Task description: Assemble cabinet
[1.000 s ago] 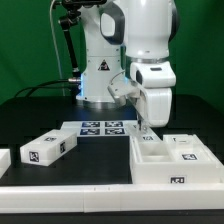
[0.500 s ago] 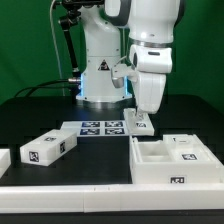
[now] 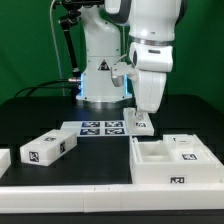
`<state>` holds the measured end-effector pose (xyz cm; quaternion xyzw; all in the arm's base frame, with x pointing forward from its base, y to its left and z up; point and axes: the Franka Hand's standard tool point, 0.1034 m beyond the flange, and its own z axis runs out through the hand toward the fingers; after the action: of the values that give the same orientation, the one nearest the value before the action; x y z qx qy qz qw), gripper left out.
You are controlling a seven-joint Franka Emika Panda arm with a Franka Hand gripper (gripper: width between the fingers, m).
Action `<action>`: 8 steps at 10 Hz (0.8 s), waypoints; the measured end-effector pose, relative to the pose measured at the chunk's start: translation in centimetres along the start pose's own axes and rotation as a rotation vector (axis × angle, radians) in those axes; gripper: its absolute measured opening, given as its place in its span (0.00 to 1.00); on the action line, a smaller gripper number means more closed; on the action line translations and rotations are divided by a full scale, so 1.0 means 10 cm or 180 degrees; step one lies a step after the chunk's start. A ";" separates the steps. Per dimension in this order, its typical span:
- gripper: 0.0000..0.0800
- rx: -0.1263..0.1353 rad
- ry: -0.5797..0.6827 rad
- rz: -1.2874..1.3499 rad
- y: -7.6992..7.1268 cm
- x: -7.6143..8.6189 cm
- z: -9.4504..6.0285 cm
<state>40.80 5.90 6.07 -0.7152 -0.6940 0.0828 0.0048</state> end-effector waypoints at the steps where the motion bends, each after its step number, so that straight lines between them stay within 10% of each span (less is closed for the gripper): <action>1: 0.09 -0.0027 0.0001 0.0022 0.06 0.01 -0.04; 8: 0.09 -0.0125 0.0049 0.0016 0.13 0.03 -0.06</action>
Offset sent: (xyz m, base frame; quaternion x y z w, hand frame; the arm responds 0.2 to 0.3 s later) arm 0.0000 0.0000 0.0000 0.0000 0.0000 0.0000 1.0000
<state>42.20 6.19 6.43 -0.7175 -0.6937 0.0637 -0.0041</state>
